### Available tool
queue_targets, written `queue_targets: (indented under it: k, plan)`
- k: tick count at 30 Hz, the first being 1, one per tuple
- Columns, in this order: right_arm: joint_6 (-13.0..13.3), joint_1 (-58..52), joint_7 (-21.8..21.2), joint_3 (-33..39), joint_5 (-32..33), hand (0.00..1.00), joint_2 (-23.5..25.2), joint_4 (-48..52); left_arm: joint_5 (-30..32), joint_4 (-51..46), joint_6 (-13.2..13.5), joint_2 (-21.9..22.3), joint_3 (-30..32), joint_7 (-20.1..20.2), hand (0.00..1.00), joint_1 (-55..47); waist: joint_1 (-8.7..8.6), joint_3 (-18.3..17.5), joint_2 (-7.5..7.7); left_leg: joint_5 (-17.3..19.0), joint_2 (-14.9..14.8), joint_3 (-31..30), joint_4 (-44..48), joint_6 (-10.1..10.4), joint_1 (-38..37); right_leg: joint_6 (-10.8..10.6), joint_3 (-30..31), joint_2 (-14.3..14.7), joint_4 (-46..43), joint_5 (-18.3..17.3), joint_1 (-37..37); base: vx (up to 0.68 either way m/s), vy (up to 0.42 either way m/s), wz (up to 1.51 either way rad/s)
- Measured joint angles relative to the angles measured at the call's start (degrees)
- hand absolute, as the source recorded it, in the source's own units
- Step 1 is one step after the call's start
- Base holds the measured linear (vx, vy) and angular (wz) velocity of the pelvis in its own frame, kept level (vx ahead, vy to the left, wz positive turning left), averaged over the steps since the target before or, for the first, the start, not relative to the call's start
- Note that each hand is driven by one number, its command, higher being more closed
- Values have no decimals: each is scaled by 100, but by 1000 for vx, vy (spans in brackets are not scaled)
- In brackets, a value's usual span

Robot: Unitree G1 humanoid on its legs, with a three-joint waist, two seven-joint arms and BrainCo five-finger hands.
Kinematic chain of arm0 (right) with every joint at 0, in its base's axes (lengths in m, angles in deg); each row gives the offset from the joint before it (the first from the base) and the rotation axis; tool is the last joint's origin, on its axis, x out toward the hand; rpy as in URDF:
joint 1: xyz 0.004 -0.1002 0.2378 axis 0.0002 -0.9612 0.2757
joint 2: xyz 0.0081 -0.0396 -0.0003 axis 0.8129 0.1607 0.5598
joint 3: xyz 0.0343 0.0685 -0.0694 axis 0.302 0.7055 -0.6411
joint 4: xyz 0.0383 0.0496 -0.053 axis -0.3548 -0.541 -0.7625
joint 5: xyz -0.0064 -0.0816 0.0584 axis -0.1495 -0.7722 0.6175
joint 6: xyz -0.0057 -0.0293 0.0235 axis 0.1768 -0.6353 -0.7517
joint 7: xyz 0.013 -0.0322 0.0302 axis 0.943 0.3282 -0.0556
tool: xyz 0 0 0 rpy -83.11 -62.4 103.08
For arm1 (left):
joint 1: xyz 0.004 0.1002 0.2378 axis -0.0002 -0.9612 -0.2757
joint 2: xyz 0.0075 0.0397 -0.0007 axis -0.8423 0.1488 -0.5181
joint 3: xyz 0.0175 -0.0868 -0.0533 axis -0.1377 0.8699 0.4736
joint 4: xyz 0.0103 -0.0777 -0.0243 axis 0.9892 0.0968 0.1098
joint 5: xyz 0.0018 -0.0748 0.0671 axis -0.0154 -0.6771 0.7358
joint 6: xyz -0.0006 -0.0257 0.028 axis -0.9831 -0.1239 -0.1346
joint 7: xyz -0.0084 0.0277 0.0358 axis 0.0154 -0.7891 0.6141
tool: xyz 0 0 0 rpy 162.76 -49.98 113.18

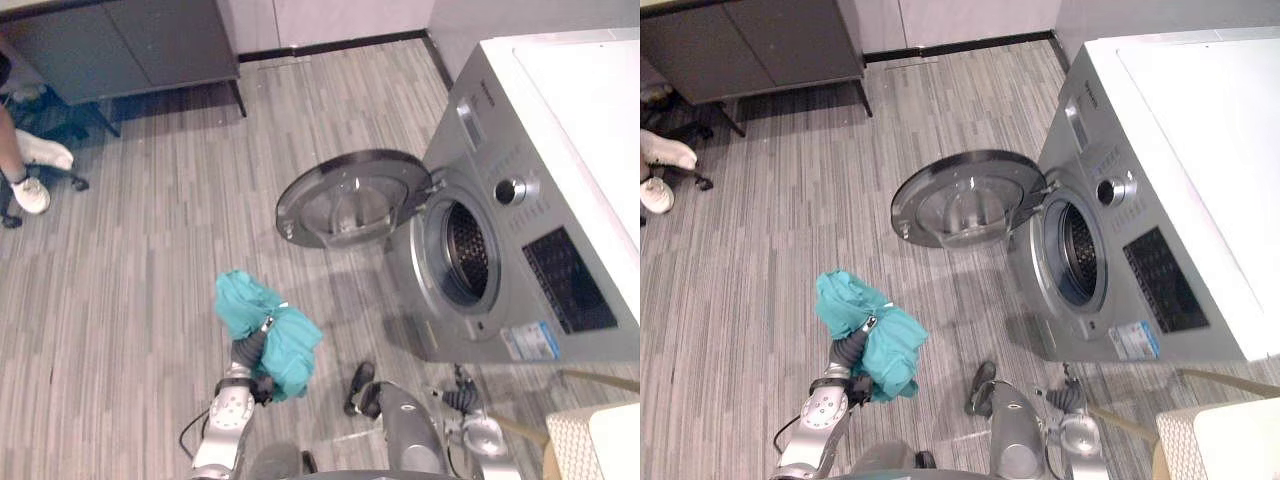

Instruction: Pick up the laundry basket with both hands and put the clothes into the washing machine.

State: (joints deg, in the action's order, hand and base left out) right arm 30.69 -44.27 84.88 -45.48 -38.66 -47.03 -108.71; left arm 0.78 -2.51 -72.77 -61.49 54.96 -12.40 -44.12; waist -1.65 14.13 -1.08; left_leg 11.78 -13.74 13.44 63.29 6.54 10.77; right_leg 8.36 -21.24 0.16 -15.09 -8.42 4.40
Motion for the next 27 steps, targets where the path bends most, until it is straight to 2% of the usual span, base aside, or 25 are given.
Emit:
queue_targets:
  k: [2, 3, 4, 5, 6, 7, 8, 9, 10, 13, 16, 17, 18, 19, 20, 21, 23, 24, 25, 27]
  plan:
    - [71, 12, 9, 5, -1, 0, 41, 92, 0, -113, 22, 25, -52, 70, 100, 32, 103, -20, 92, 221, -29, 56, -241, -361, 529, -5, 512, -38, 254, 3, -242, 518, 137, -123]
    - [66, 45, 10, -5, -2, 0, 52, 19, 1, -162, 25, 43, -46, 66, 100, 20, 230, -8, 106, 345, 1, -11, -787, -560, 748, -10, 912, -69, 272, 1, -309, 323, 174, -136]
    - [57, 53, 12, -14, -2, 0, 69, -27, 1, -160, 25, 39, -43, 66, 100, 27, 271, -5, 106, 364, 66, -144, -1132, -585, 850, -50, 1080, -97, 266, -22, -346, 293, 243, -150]
    - [49, 134, 16, -48, -4, 0, 93, -179, 1, -153, 25, 22, -39, 64, 100, 30, 274, 34, 141, 351, 312, -631, -1937, -565, 978, -292, 1375, -220, 199, -138, -426, 350, 354, -111]
    - [35, 179, 18, -79, -5, 0, 93, -242, 3, -150, 24, 27, -39, 61, 100, 18, 288, 45, 147, 309, 436, -926, -2425, -499, 988, -459, 1548, -284, 94, -234, -416, 416, 486, -155]
    - [38, 184, 15, -104, -8, 0, -9, -278, 3, -138, 25, 101, -44, 55, 100, -22, 308, 66, -4, -94, 573, -1703, -3806, -233, 757, -864, 1895, -283, -171, -489, -334, 380, 545, -183]
    - [33, 315, 25, -152, -36, 0, 13, -487, 8, 10, 42, 138, -36, 49, 100, -9, 400, 138, -74, -685, 532, -1907, -4210, 80, 551, -1227, 2295, -257, -370, -805, -324, 280, 457, -181]
    - [-21, 328, 24, -187, -56, 0, 89, -533, 11, 174, -20, 64, -25, 48, 100, 105, 398, 112, 62, -631, 593, -1804, -4183, 124, 462, -1257, 2425, -368, -361, -776, -258, 245, 365, -139]
    - [-23, 293, 17, -251, -73, 0, 172, -512, 12, 178, -45, -27, -23, 39, 100, 134, 360, 82, 156, -476, 757, -1817, -4043, -51, 447, -1325, 2536, -503, -266, -730, -246, 211, 252, -84]
    - [-14, 245, 16, -328, -74, 0, 165, -415, 12, 45, -42, -21, -44, 48, 100, 13, 355, 63, 203, -208, 743, -1332, -3656, -220, 404, -1467, 3014, -617, -61, -460, -247, 160, 224, -97]
    - [63, 198, 22, -341, -75, 0, 150, -400, 8, -167, -36, -19, -47, 52, 100, -227, 356, 31, 240, 110, 588, -559, -3781, -308, 7, -1567, 3545, -613, 6, -246, -76, 71, 174, -135]
    - [70, 209, 31, -344, -74, 0, 145, -425, 9, -164, -36, -47, -38, 49, 100, -218, 359, 27, 246, 186, 550, -368, -3862, -330, -36, -1658, 3559, -611, 3, -188, 74, -6, 139, -178]
    - [57, 331, 68, -368, -74, 0, 123, -658, 9, -155, -39, -98, -7, 47, 100, -170, 337, 12, 260, 184, 423, 62, -4011, -333, -61, -1651, 3171, -617, 17, 85, 412, -26, 70, -157]
    - [42, 390, 92, -391, -75, 0, 107, -771, 9, -155, -41, -112, 26, 46, 100, -158, 305, 11, 256, 183, 355, 229, -4072, -333, -102, -1556, 2828, -628, 58, 192, 487, -58, 6, -155]
    - [31, 468, 132, -448, -75, 0, 68, -920, 8, -154, -46, -132, 95, 45, 100, -132, 249, 17, 242, 177, 226, 495, -4148, -343, -169, -1435, 2127, -711, 87, 242, 506, -47, -33, -132]
    - [14, 493, 132, -486, -76, 0, 10, -1047, 8, -145, -67, -128, 197, 41, 100, -89, 248, 15, 248, 184, 171, 839, -4223, -343, -332, -1226, 1071, -920, 12, 150, 559, -46, -32, -121]
    - [-12, 476, 134, -505, -75, 0, -122, -1239, 9, -149, -73, -135, 235, 21, 100, 15, 190, 23, 150, 209, 93, 1134, -4280, -301, -518, -1057, 221, -1191, -38, 273, 527, 14, 2, -89]
    - [-18, 481, 133, -507, -76, 0, -147, -1321, 8, -157, -71, -139, 254, 5, 100, 52, 180, 14, 131, 240, 67, 1182, -4229, -261, -536, -1123, 131, -1201, -72, 311, 527, 57, -22, -64]
    - [-51, 474, 133, -506, -78, 0, -182, -1389, 8, -159, -70, -136, 339, -48, 100, 115, 97, 18, 85, 270, 12, 1222, -4131, -216, -535, -1250, 217, -1130, -158, 280, 563, 54, -56, -46]
    - [-74, 466, 135, -502, -104, 0, -193, -1404, 9, -158, -69, -116, 431, -68, 100, 137, 61, 26, 57, 284, -119, 1270, -3945, -193, -532, -1309, 279, -1065, -278, 196, 615, 69, -134, -39]
